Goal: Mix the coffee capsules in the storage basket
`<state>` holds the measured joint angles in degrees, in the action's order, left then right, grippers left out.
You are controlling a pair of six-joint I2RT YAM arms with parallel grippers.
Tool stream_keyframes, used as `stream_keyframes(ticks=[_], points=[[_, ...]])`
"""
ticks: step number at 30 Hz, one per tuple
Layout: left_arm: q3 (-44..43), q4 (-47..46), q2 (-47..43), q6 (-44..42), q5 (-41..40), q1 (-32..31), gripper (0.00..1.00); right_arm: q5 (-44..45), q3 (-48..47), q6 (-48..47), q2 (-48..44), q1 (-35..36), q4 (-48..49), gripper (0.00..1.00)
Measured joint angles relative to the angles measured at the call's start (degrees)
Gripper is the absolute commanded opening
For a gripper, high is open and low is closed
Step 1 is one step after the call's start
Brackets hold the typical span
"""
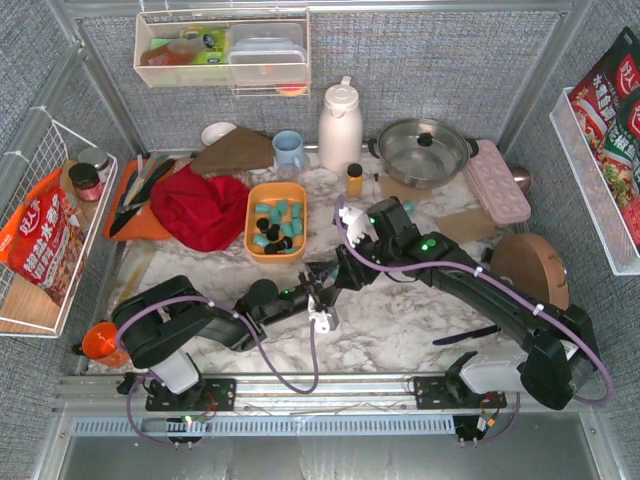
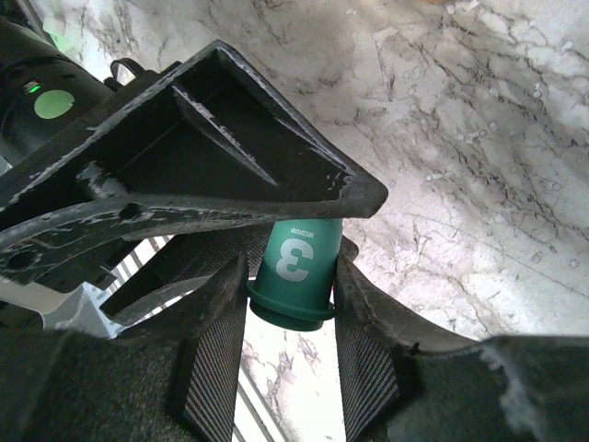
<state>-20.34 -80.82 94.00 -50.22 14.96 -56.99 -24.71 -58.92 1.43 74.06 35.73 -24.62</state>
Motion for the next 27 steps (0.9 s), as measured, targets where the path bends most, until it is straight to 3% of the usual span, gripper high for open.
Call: stream_keyframes(ticks=[5, 17, 27], points=[[-0.04, -0.50, 0.00, -1.31, -0.44, -0.68, 0.61, 0.00, -0.48, -0.26, 0.63, 0.00, -1.27, 0.28], [0.90, -0.85, -1.55, -2.89, -0.20, -1.05, 0.33, 0.00, -1.73, -0.46, 1.03, -0.07, -2.62, 0.35], [0.92, -0.68, -1.55, -3.54, 0.02, -1.20, 0.22, 0.07, -2.21, -0.90, 0.81, -0.04, -3.80, 0.71]])
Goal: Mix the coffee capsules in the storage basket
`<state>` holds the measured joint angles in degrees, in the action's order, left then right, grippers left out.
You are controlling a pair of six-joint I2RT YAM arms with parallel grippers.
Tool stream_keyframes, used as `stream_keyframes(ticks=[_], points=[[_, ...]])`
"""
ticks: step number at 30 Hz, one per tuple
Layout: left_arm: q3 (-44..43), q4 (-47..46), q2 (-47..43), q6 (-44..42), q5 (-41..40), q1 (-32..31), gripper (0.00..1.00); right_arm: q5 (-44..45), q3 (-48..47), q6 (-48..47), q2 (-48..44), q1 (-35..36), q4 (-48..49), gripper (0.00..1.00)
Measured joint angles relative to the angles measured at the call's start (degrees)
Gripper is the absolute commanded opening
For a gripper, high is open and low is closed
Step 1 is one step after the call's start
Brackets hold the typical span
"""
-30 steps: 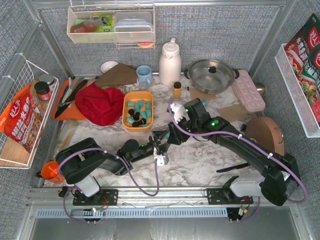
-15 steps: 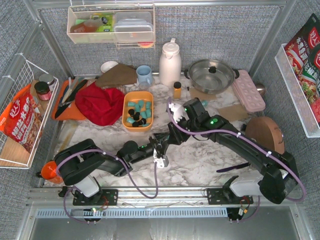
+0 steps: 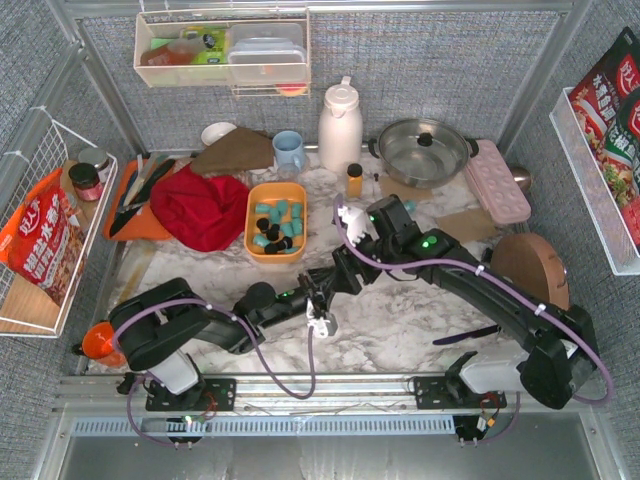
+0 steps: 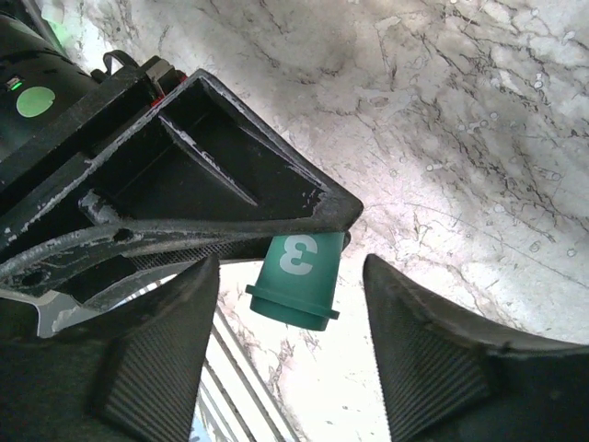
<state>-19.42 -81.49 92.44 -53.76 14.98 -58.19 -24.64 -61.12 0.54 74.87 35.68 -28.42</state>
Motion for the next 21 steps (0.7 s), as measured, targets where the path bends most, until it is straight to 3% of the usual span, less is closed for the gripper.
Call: stream_keyframes(ticks=[6, 11, 21], points=[[1.09, -6.25, 3.10, 3.96, -3.34, -0.02, 0.21, 1.92, 0.00, -0.46, -2.49, -0.02, -0.11, 0.77], [1.31, -9.05, 4.76, 9.40, -6.34, 0.90, 0.20, 9.20, 0.31, -0.42, -7.93, -0.26, 0.48, 0.77], [0.46, -10.01, 3.54, 28.59, -15.56, 6.05, 0.13, 42.47, 7.23, 2.34, -15.30, -0.96, 10.08, 0.77]])
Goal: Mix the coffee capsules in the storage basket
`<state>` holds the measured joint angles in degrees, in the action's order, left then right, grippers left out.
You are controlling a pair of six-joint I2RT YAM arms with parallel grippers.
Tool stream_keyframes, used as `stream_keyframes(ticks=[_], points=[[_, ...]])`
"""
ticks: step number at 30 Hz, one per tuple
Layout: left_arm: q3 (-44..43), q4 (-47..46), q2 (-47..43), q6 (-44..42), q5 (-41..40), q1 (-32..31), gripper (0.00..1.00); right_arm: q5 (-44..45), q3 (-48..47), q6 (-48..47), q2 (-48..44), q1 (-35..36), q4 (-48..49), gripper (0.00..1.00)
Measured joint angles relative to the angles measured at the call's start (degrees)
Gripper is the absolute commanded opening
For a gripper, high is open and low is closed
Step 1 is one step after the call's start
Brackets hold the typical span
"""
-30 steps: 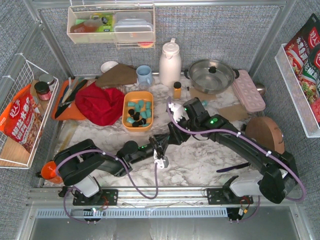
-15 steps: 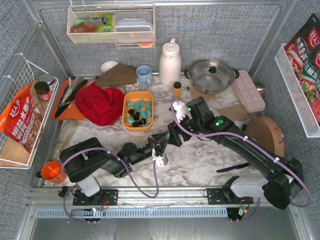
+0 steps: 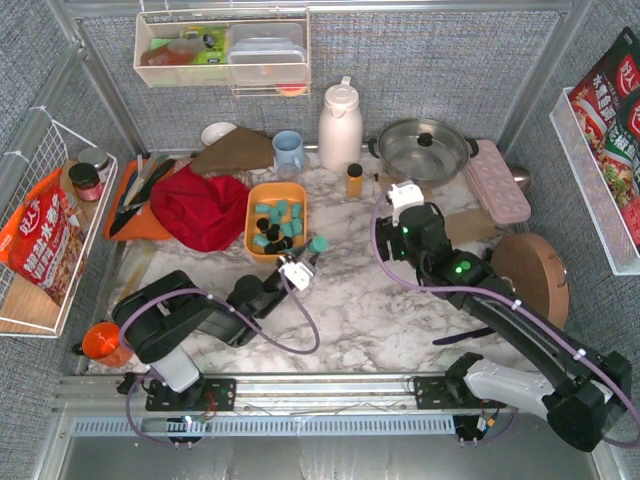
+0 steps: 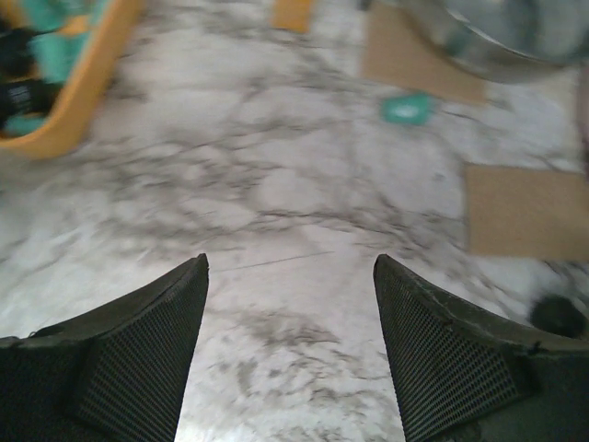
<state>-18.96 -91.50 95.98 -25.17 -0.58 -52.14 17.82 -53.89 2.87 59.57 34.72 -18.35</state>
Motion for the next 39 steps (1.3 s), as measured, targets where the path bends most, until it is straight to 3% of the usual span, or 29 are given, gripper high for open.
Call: stream_keyframes(ticks=[3, 8, 14, 21, 24, 28, 32, 35, 39], points=[[-0.52, 0.02, -1.46, 5.99, -4.09, 1.33, 0.04, 8.48, 1.68, 1.66, 1.38, -1.55, 2.58, 0.77], [-4.85, 9.94, -6.71, 20.48, -15.58, 5.14, 0.05, 15.08, 3.37, 6.10, 5.92, -5.44, 6.80, 0.77], [-15.85, 34.21, -9.94, 34.03, -24.55, 8.46, 0.13, 15.98, 3.91, 10.38, 14.64, -9.53, 12.98, 0.77], [-20.65, 50.38, -7.80, 41.31, -26.86, 12.72, 0.16, 11.45, 1.38, 16.15, 27.30, -16.17, 19.91, 0.77], [-21.33, 53.18, -6.97, 43.63, -26.43, 15.26, 0.28, 9.84, -0.61, 18.14, 32.48, -18.36, 23.28, 0.77], [-21.75, 54.77, -5.51, 44.87, -25.66, 16.87, 0.58, 7.74, -5.79, 21.07, 39.67, -20.87, 25.38, 0.76], [-21.94, 55.39, -4.94, 45.18, -24.76, 17.79, 0.75, 6.32, -8.87, 24.83, 44.78, -22.75, 26.34, 0.76], [-21.79, 55.19, -5.33, 45.09, -24.70, 17.88, 0.99, 6.16, -10.56, 27.23, 47.63, -23.63, 26.27, 0.76], [-21.62, 55.19, -7.23, 44.85, -24.02, 17.84, 0.99, 6.01, -12.98, 28.89, 50.36, -24.02, 26.36, 0.76]])
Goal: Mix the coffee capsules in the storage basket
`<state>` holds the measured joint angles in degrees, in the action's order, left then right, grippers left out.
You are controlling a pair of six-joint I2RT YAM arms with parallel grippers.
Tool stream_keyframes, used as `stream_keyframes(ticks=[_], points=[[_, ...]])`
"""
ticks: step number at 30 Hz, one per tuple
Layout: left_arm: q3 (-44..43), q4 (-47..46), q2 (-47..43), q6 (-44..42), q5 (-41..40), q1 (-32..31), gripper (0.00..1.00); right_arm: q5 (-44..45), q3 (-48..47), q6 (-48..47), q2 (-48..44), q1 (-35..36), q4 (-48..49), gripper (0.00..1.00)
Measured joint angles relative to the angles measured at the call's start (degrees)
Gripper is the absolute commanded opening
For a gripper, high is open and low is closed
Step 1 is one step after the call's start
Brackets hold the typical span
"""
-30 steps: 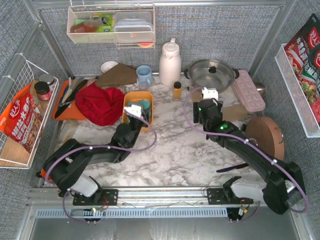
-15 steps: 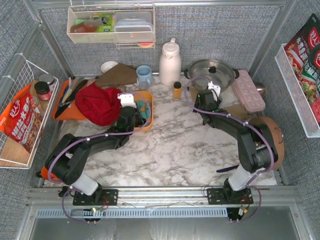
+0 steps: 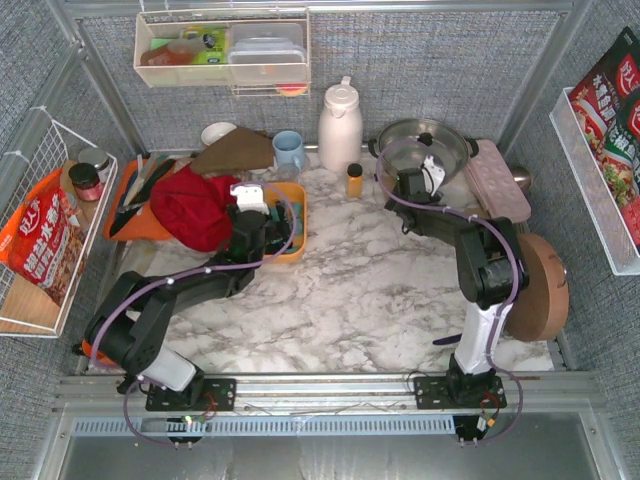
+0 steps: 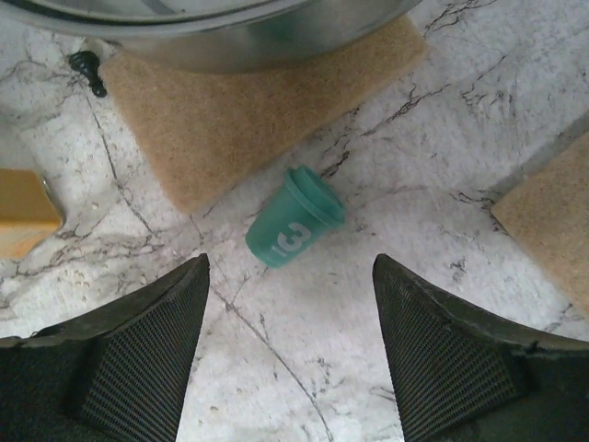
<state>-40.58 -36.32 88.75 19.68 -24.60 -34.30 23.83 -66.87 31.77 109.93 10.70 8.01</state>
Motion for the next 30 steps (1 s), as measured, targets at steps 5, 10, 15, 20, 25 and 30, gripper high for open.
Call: stream_keyframes(ticks=[5, 10, 15, 20, 25, 30], points=[[1.73, -0.37, -4.02, -0.35, 0.74, 0.00, 0.99, 0.24, -2.60, 1.05, 2.56, -0.46, 0.00, 0.74], [2.69, -0.39, -6.91, -0.39, 3.80, 0.02, 0.99, 0.61, -4.68, 1.66, 4.35, -0.87, -0.17, 0.70], [2.29, 0.87, -7.82, -0.63, 6.95, 0.00, 0.99, 0.57, -6.60, 2.19, 6.40, -0.98, -1.46, 0.68], [1.55, 2.08, -7.96, -0.59, 9.40, 0.00, 0.99, 0.55, -9.46, 2.95, 7.67, -1.66, -4.35, 0.68], [1.55, 2.54, -7.85, -0.48, 11.26, 0.00, 0.99, 0.48, -12.39, 4.24, 9.05, -1.77, -8.52, 0.67], [1.55, 2.99, -7.85, -0.13, 12.15, 0.00, 0.99, 0.26, -14.05, 6.08, 10.16, -1.97, -12.41, 0.66]])
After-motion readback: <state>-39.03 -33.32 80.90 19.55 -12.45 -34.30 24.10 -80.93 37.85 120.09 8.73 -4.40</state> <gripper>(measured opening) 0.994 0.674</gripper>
